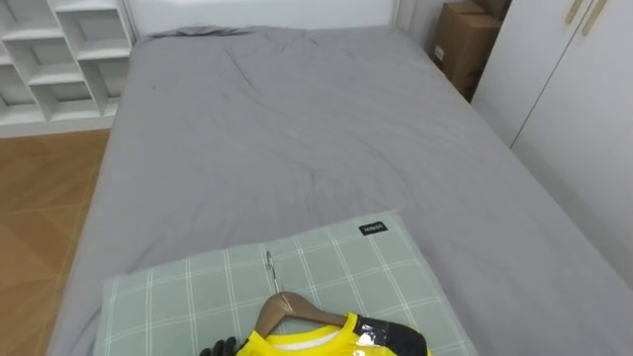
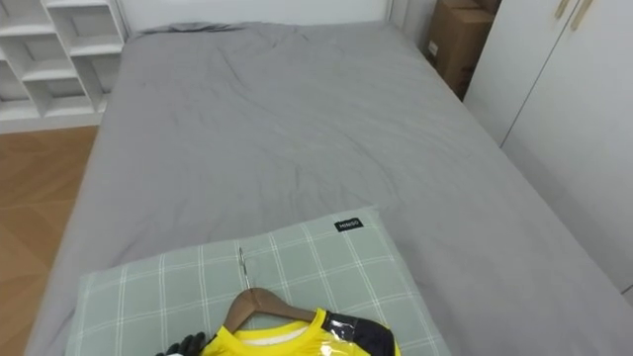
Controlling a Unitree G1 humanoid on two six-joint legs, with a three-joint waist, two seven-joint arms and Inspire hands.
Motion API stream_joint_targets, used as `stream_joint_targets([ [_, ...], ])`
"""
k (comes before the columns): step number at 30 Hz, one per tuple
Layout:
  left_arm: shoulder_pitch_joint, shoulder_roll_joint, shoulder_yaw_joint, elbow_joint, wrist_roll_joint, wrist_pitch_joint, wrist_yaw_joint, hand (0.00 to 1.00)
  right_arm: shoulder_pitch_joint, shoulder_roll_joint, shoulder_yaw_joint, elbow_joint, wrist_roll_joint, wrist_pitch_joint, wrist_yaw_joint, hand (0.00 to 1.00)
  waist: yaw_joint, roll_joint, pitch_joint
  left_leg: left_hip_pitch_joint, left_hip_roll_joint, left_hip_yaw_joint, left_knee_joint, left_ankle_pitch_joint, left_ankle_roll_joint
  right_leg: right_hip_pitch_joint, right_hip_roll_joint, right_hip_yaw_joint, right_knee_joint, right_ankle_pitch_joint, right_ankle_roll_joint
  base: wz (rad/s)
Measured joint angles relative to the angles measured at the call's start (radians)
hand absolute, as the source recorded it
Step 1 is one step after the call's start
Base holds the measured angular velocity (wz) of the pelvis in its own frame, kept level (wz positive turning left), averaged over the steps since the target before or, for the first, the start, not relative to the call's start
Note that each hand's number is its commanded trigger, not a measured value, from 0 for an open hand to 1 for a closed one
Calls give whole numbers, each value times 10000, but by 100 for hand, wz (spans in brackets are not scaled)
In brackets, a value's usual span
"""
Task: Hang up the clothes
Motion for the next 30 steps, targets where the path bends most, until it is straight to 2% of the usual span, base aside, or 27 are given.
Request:
stream_joint_targets([
  [16, -14, -6, -17, 0, -4, -1, -99, 0, -51, -1, -2, 4, -24, -7, 52, 0, -16, 60, 34, -41, 1, 20, -10, 0, 0, -66, 3, 23, 11, 0, 0, 0],
  [30, -186, 39, 11, 392, -15, -32, 126, 0, -108, 12, 9, 24, 13, -6, -26, 0, 5, 11, 55, -195, 23, 146, -7, 3, 2, -312, 14, 37, 139, -1, 2, -2],
])
